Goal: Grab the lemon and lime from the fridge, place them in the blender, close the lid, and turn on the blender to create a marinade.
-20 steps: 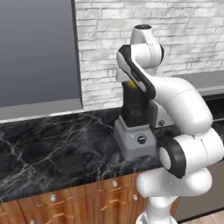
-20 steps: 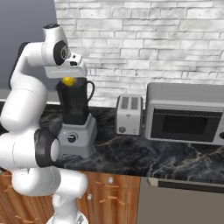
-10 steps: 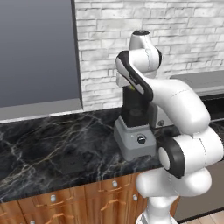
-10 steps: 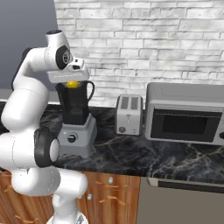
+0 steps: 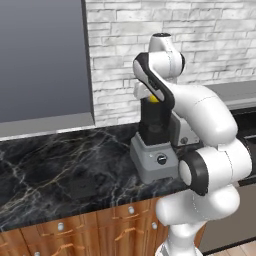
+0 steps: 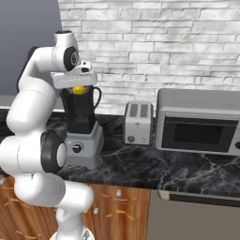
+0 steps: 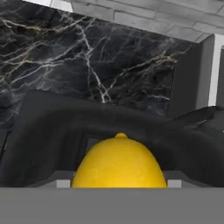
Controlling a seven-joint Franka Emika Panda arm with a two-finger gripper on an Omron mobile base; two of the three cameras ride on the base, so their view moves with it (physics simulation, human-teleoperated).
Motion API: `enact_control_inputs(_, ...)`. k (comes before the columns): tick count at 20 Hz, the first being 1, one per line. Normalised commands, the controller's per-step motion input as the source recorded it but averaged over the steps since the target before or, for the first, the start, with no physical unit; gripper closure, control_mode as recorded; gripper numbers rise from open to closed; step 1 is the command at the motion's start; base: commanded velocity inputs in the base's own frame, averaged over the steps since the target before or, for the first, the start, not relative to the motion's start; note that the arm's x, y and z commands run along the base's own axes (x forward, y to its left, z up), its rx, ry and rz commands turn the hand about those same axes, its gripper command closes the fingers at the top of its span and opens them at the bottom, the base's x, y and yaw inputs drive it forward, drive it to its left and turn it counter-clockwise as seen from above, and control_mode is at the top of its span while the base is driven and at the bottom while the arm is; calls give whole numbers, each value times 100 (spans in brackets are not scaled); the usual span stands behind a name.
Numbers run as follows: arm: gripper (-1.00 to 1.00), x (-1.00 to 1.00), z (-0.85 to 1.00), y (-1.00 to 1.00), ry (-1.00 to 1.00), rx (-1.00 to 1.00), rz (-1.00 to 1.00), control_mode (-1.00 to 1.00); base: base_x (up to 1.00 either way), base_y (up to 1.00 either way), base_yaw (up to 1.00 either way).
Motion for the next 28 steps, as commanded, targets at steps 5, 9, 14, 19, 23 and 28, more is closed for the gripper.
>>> enact_control_inputs(5, -100, 0, 3, -1, -10, 1, 6, -100, 0, 0, 0)
enact_control_inputs(9, -100, 0, 18, 0, -13, 1, 0, -100, 0, 0, 0)
enact_control_inputs(14, -100, -52, 59, 0, -26, 1, 0, -100, 0, 0, 0)
enact_control_inputs(19, -100, -100, 12, 0, -27, 5, 0, -100, 0, 0, 0)
enact_control_inputs(23, -100, -97, -3, 13, -9, 2, -3, -100, 0, 0, 0)
enact_control_inputs(28, -100, -45, -36, 10, 6, 0, 0, -100, 0, 0, 0)
